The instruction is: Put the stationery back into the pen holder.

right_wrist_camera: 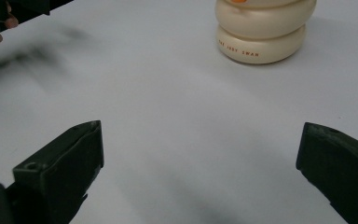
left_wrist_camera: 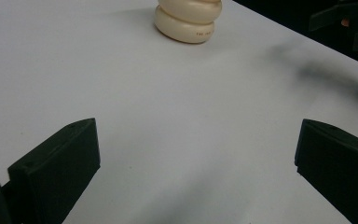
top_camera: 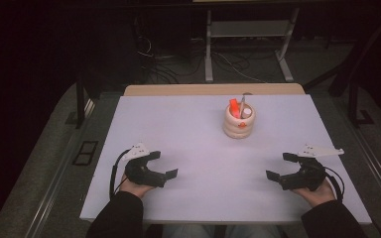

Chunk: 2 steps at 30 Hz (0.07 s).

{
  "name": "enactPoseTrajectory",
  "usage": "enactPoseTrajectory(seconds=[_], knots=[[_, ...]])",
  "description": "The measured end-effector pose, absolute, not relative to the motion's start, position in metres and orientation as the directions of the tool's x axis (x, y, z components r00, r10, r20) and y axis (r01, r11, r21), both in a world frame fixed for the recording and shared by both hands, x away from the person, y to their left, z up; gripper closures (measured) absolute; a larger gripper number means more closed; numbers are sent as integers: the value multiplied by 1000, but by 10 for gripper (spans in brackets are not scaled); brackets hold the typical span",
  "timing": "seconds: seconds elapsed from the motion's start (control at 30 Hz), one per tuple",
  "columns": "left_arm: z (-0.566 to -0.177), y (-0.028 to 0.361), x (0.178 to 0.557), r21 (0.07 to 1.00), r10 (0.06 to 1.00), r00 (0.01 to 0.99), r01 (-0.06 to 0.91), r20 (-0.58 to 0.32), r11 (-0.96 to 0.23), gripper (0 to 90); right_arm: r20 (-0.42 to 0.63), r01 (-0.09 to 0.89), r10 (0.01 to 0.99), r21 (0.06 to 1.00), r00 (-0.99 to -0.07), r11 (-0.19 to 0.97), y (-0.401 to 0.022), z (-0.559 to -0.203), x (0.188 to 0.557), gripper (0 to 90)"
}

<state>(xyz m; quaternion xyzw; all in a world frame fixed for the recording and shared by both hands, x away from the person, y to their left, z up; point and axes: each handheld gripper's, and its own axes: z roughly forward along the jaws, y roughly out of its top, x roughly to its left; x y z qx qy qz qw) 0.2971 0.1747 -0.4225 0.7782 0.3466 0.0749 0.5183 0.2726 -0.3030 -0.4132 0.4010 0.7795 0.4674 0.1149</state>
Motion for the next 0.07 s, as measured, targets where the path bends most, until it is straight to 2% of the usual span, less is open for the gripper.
enactPoseTrajectory(seconds=[0.07], knots=[[-423, 175, 298, 858, 617, 749, 463, -244, -223, 0, 201, 518, 729, 821, -655, 239, -304, -413, 271, 3]])
